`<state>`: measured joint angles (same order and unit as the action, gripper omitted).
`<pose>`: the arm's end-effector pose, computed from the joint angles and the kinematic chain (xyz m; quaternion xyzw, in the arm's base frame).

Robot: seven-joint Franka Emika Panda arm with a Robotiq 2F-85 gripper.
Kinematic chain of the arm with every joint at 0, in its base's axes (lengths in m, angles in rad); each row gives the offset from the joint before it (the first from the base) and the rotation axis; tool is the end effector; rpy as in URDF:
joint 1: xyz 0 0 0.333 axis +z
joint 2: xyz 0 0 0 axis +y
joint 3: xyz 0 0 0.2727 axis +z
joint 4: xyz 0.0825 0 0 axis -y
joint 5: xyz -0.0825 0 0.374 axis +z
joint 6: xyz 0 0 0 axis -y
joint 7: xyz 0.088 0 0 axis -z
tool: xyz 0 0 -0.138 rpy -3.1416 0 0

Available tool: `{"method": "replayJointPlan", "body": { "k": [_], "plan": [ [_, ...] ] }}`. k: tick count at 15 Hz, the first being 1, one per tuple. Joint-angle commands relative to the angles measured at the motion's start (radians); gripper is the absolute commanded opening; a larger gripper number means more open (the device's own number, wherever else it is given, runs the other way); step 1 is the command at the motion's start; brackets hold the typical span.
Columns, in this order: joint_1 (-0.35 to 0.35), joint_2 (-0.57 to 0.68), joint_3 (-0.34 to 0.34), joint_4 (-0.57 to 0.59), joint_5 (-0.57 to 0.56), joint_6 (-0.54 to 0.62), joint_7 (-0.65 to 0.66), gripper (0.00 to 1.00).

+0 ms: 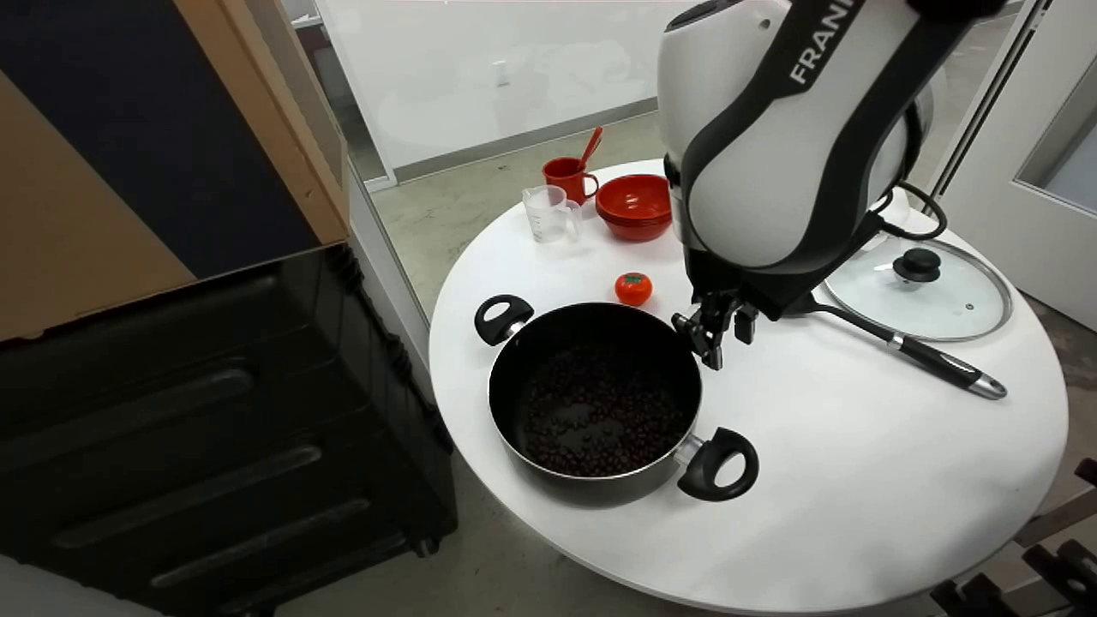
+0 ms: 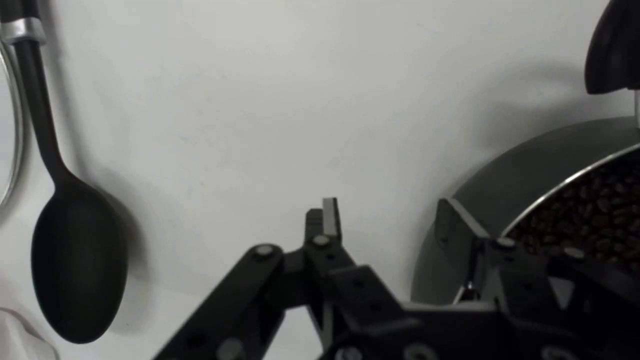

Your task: Move the black pot to the right

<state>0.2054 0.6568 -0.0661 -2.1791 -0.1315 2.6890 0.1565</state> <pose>0.4859 0.0646 0.0180 0.9946 0.0578 -0.0662 0.0553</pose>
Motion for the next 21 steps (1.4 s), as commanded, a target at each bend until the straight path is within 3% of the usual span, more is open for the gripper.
{"method": "replayJointPlan", "body": {
  "k": [1, 2, 3, 5, 11, 14, 21],
  "plan": [
    [0.002, 0.006, -0.009, -0.012, -0.029, 0.025, -0.014, 0.25],
    [0.001, 0.002, -0.006, -0.016, -0.029, 0.025, -0.015, 0.16],
    [-0.002, -0.009, 0.003, -0.021, -0.023, 0.016, -0.019, 0.53],
    [-0.007, -0.037, 0.021, -0.026, -0.008, -0.017, -0.023, 0.58],
    [-0.004, -0.156, 0.064, -0.032, 0.006, -0.133, -0.014, 1.0],
    [-0.019, -0.192, 0.093, -0.037, 0.023, -0.135, -0.02, 1.0],
    [-0.015, -0.157, 0.09, -0.114, -0.008, 0.088, -0.029, 1.0]
  ]
}}
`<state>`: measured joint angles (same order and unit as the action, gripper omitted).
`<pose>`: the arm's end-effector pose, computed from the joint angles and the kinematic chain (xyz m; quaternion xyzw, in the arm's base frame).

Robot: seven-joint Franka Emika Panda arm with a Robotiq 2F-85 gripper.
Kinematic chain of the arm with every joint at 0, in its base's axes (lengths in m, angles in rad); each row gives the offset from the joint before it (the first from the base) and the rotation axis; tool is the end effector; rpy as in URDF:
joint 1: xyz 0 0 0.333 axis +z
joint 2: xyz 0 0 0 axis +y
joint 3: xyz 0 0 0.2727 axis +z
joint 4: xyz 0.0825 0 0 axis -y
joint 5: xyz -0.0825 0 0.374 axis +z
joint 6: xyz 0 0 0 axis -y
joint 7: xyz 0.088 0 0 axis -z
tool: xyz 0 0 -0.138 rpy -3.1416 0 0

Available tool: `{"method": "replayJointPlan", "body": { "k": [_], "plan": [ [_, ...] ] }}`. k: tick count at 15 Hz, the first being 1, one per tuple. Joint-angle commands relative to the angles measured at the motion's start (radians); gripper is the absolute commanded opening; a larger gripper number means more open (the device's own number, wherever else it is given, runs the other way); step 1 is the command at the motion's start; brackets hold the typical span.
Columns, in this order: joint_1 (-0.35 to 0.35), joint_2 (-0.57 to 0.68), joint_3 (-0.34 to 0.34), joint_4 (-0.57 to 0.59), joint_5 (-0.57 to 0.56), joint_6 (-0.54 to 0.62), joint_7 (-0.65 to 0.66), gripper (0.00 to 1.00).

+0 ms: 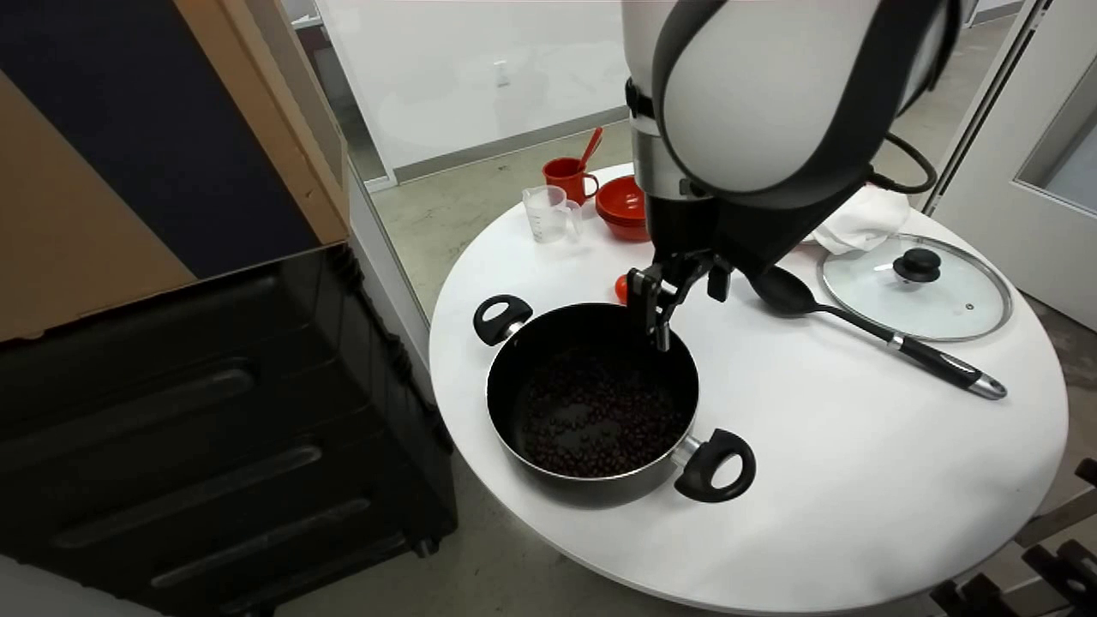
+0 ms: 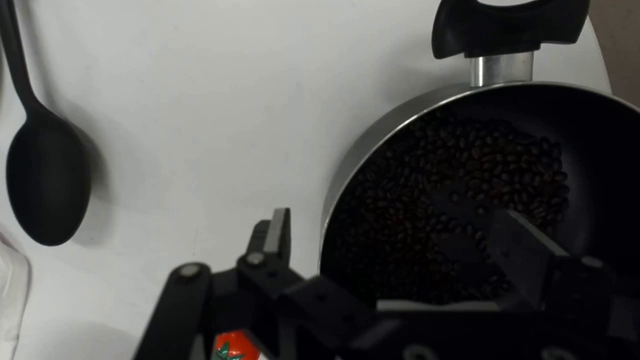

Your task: Move the black pot to the right

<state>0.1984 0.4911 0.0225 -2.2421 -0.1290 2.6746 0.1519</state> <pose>0.4922 0.1141 0.0812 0.9951 0.0916 -0.0243 0.0270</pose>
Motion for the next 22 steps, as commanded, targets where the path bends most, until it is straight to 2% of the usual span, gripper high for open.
{"method": "replayJointPlan", "body": {
  "k": [1, 9, 12, 16, 22],
  "plan": [
    [-0.005, 0.016, -0.003, -0.064, -0.013, 0.135, -0.026, 1.0],
    [0.042, 0.054, -0.072, -0.139, -0.012, 0.366, -0.019, 1.0],
    [0.085, 0.078, -0.125, -0.145, -0.003, 0.43, -0.002, 1.0],
    [0.127, 0.108, -0.166, -0.143, 0.055, 0.457, 0.042, 1.0],
    [0.138, 0.133, -0.144, -0.143, 0.154, 0.455, 0.094, 1.0]
  ]
}}
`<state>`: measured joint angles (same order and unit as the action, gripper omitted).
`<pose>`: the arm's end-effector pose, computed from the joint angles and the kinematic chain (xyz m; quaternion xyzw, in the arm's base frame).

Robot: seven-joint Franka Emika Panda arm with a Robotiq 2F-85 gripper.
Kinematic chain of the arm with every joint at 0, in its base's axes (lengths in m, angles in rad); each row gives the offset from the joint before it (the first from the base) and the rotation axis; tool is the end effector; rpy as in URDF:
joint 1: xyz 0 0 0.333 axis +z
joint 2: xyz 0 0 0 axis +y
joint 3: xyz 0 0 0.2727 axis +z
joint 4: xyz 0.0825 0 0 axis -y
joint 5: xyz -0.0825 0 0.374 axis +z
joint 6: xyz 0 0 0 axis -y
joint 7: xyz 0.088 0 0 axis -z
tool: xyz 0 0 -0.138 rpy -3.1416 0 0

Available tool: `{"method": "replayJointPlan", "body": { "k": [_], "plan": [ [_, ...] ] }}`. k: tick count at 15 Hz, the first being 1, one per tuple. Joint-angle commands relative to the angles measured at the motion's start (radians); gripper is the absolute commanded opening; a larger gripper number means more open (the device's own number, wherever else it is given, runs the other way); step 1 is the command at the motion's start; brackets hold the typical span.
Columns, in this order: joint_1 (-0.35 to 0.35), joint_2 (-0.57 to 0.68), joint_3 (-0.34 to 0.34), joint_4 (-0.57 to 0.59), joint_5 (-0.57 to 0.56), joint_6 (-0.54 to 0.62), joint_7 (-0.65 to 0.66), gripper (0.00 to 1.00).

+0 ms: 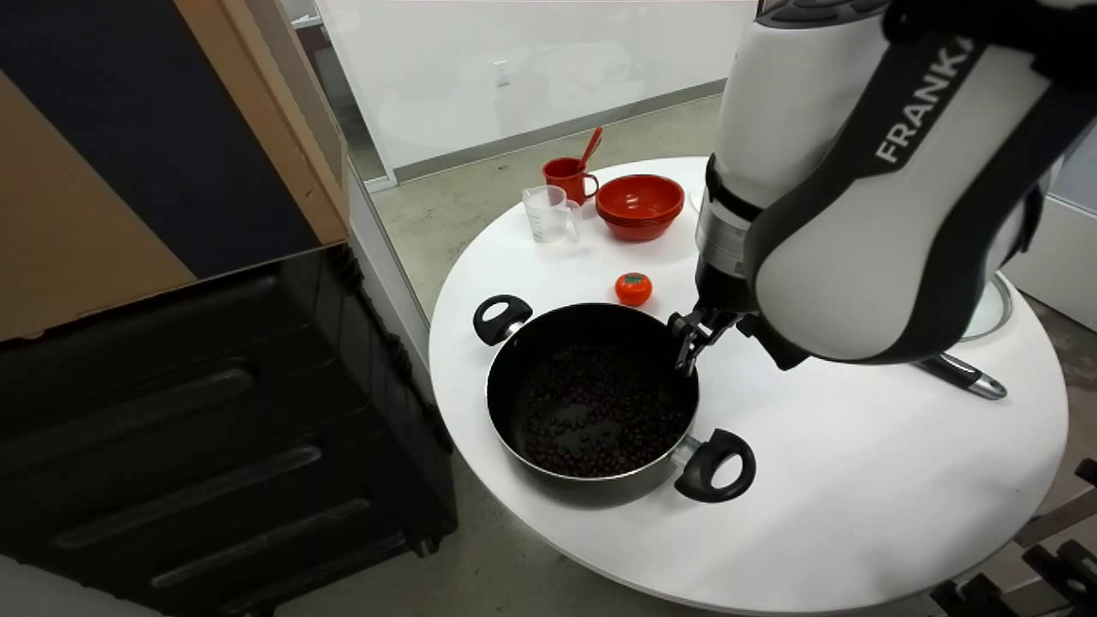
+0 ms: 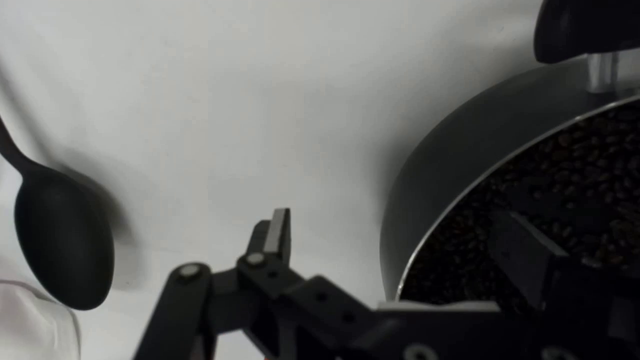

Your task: Move the black pot to the right

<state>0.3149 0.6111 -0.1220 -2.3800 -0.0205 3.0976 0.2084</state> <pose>0.4584 0.0798 0.0260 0.9977 0.0153 0.0609 0.0236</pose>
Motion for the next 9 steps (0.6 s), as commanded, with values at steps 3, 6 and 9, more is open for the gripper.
{"method": "replayJointPlan", "body": {
  "k": [3, 6, 9],
  "plan": [
    [0.016, 0.018, 0.015, -0.001, 0.096, 0.024, 0.072, 0.94],
    [0.015, 0.029, 0.018, -0.005, 0.124, 0.032, 0.089, 0.68],
    [0.013, 0.035, 0.021, -0.008, 0.14, 0.035, 0.101, 0.46]
  ]
}}
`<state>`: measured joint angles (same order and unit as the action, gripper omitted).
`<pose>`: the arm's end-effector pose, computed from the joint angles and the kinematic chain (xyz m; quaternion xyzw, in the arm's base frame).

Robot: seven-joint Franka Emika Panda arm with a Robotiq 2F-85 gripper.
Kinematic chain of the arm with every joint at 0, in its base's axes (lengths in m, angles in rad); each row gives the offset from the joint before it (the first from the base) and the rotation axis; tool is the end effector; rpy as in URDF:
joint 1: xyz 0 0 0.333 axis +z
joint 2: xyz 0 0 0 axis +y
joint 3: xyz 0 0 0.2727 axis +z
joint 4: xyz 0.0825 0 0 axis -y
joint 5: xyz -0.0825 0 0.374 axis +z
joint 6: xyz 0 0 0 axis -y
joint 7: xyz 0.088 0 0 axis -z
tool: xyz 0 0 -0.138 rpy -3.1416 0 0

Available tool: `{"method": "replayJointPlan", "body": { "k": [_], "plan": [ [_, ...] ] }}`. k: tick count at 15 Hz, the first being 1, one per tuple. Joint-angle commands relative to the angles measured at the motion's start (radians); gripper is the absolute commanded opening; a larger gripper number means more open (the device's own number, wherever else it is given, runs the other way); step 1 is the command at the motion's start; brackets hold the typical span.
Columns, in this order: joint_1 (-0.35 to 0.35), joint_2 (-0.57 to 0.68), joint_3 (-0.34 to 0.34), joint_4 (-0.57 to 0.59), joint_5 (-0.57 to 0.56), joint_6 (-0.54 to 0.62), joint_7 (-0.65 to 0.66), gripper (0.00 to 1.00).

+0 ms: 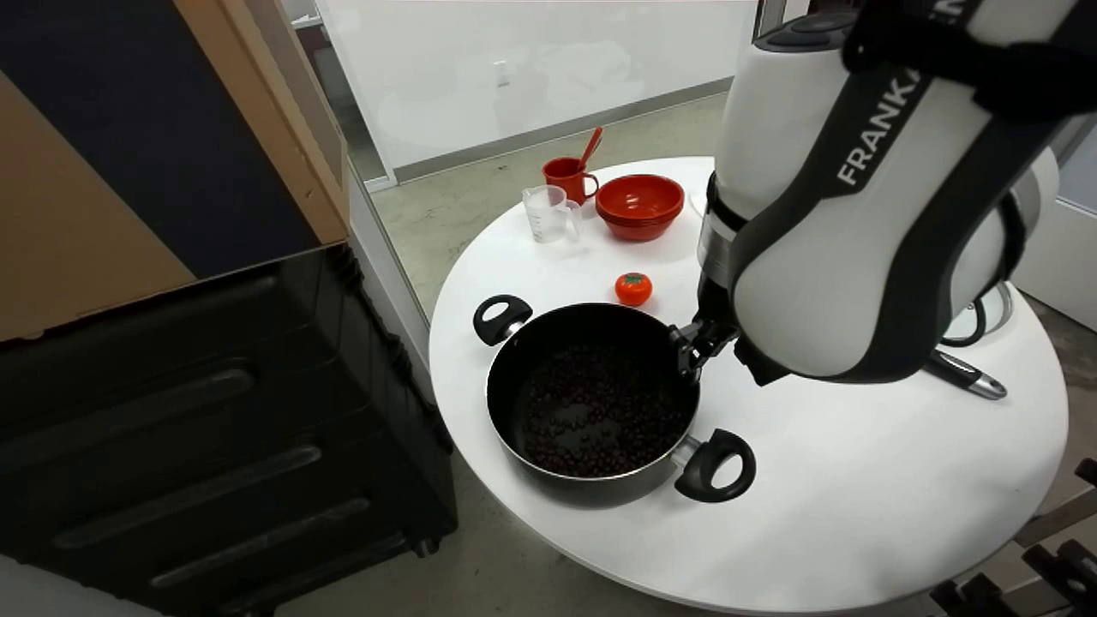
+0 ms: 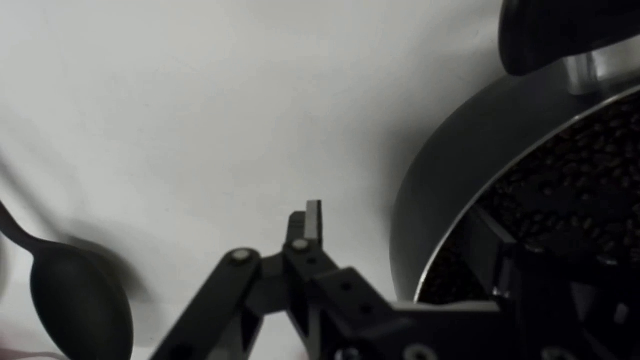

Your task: Move the black pot to the right

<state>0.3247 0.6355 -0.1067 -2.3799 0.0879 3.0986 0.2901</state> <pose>0.4504 0.0815 0.0149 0.9963 -0.0680 0.0500 0.0153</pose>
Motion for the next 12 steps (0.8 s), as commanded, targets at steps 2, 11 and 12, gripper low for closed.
{"method": "replayJointPlan", "body": {
  "k": [2, 11, 12],
  "plan": [
    [-0.003, 0.008, 0.014, -0.01, 0.038, 0.038, 0.022, 0.31],
    [-0.095, -0.012, 0.016, 0.033, 0.052, -0.01, 0.001, 0.01],
    [-0.117, -0.012, 0.012, 0.043, 0.049, -0.019, -0.009, 0.0]
  ]
}}
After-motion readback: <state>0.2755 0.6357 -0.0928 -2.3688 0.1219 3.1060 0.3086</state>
